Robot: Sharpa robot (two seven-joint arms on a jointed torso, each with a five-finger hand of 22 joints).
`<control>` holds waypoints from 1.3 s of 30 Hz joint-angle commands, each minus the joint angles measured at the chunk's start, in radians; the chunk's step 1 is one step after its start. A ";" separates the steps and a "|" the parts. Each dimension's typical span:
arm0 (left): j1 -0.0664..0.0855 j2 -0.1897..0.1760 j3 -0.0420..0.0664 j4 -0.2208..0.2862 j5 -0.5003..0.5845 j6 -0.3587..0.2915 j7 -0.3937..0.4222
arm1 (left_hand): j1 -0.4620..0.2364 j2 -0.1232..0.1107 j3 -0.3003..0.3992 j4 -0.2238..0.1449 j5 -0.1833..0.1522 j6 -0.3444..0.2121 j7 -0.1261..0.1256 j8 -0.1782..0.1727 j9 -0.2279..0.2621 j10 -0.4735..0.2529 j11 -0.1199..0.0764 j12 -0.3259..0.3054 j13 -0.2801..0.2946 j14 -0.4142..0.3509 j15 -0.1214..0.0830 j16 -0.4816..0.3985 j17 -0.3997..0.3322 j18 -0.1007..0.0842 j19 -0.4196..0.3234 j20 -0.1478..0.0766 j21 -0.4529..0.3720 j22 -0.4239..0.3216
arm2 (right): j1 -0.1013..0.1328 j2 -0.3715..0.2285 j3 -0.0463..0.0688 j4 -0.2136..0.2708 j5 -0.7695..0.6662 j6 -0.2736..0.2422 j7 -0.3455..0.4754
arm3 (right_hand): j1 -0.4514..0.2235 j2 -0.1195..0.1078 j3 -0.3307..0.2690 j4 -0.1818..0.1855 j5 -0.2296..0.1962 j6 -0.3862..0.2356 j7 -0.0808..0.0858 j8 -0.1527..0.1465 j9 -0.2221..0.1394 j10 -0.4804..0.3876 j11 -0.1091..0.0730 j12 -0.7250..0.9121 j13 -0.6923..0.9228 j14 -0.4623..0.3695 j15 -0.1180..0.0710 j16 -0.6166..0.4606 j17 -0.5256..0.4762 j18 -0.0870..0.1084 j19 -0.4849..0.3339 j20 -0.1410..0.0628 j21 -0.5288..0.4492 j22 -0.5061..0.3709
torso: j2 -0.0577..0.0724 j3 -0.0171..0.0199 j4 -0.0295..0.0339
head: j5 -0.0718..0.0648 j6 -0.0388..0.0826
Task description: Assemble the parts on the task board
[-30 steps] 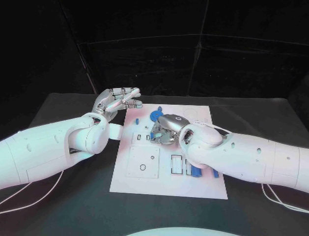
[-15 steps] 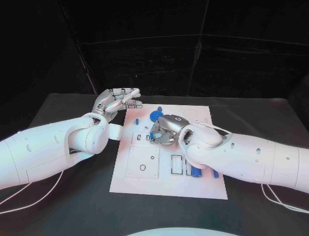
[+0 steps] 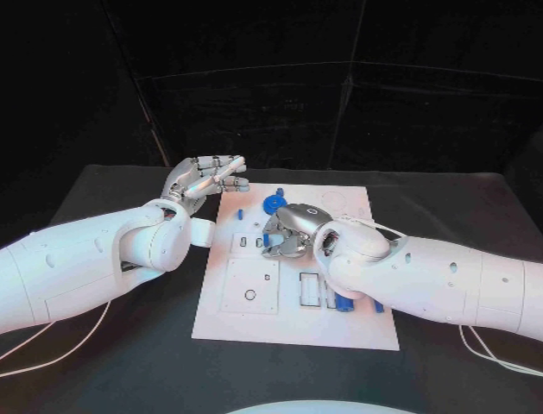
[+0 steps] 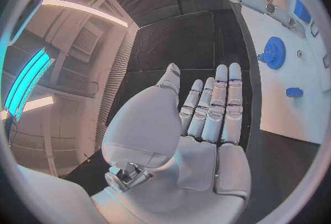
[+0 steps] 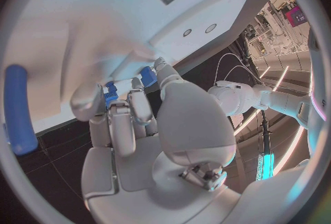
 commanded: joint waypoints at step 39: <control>0.039 0.000 0.001 -0.042 -0.641 0.294 -0.624 | -0.101 0.014 -0.072 0.074 0.005 0.201 -0.145 0.274 0.228 0.415 -0.201 0.914 0.798 0.516 -0.195 1.392 1.366 -0.090 0.505 -0.207 0.989 0.986 | 0.123 -0.397 0.052 0.234 0.672 -0.044 0.354 | 0.095 0.032 0.001 0.049 0.023 0.009 -0.007 0.044 0.008 -0.044 -0.007 -0.036 -0.057 0.087 0.002 -0.025 0.199 0.007 -0.046 0.005 -0.052 -0.087 | -0.066 0.0085 -0.0126 | 0.012 -0.010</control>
